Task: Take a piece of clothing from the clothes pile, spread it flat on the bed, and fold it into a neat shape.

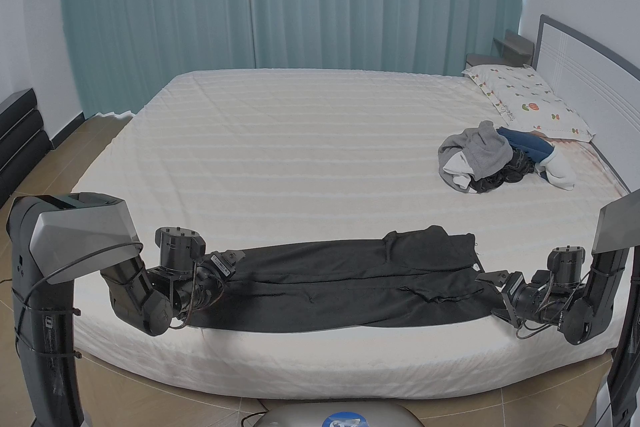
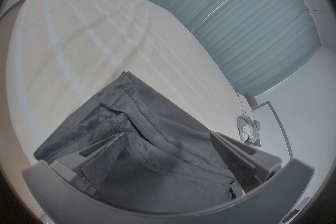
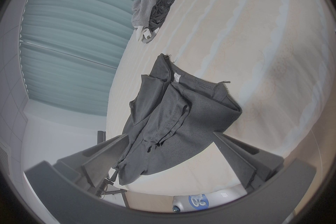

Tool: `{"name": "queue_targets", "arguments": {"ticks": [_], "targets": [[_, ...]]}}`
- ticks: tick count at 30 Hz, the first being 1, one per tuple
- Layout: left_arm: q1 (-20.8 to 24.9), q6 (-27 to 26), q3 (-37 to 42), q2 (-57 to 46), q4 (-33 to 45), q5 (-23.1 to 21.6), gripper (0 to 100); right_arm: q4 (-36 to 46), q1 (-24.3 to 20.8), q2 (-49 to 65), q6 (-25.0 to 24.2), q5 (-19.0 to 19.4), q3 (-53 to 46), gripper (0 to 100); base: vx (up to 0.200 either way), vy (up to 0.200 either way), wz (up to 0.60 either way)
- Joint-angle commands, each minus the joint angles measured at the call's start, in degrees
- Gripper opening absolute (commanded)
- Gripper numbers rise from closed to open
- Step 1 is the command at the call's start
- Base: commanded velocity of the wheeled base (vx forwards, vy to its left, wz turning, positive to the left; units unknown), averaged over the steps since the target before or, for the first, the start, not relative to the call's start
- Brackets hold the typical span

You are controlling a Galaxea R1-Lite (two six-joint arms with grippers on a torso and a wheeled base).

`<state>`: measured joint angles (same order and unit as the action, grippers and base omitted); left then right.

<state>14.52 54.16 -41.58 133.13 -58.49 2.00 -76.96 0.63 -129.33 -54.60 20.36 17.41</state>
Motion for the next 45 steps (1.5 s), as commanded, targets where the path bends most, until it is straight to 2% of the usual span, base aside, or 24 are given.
{"name": "queue_targets", "arguments": {"ticks": [1, 3, 6, 15, 21, 26, 29, 33, 39, 45], "targets": [[-1.2, 0.1, -2.6, 3.4, -0.1, 1.0, 100, 0.0, 0.0, -0.1, 0.0, 0.0, 0.1, 100, 0.0, 0.0, 0.0], [-1.2, 0.1, -2.7, 3.5, -0.4, 1.4, 100, 0.0, 0.0, -0.1, 0.0, 0.0, 0.1, 100, 0.0, 0.0, 0.0], [-2.4, 1.5, -5.2, 4.7, -0.7, 5.2, 100, 0.0, 0.0, -0.2, 0.0, 0.0, 0.0, 100, 0.0, 0.0, 0.0], [-4.1, 3.0, -5.8, 5.4, -0.6, 6.4, 100, 0.0, 0.0, -0.2, 0.1, 0.0, -0.1, 100, 0.0, 0.0, 0.0], [-6.2, 3.1, -2.9, 1.3, -0.6, 6.6, 100, 0.0, -0.1, -0.6, 0.3, 0.0, -0.1, 100, 0.0, 0.0, 0.0], [-9.5, 3.2, -2.6, -1.7, -0.4, 5.9, 100, 0.0, -0.1, -0.6, 0.3, -0.1, -0.1, 100, 0.0, 0.0, 0.0], [-10.0, 3.2, -2.6, -2.3, 0.0, 5.0, 100, 0.0, -0.1, -0.6, 0.3, 0.0, -0.1, 100, 0.0, 0.0, 0.0], [-9.9, 2.7, -3.2, -1.8, 2.2, -0.7, 100, 0.0, -0.1, -0.6, 0.3, 0.0, 0.1, 100, 0.0, 0.0, 0.0], [-8.8, 2.3, -4.8, -1.2, 4.4, -0.9, 100, 0.0, -0.1, -0.6, 0.3, -0.1, 0.2, 100, 0.0, 0.0, 0.0], [-7.0, -0.5, -5.9, 0.6, 7.5, -1.0, 100, 0.0, -0.1, -0.7, 0.3, -0.1, 0.3, 100, 0.0, 0.0, 0.0]]}}
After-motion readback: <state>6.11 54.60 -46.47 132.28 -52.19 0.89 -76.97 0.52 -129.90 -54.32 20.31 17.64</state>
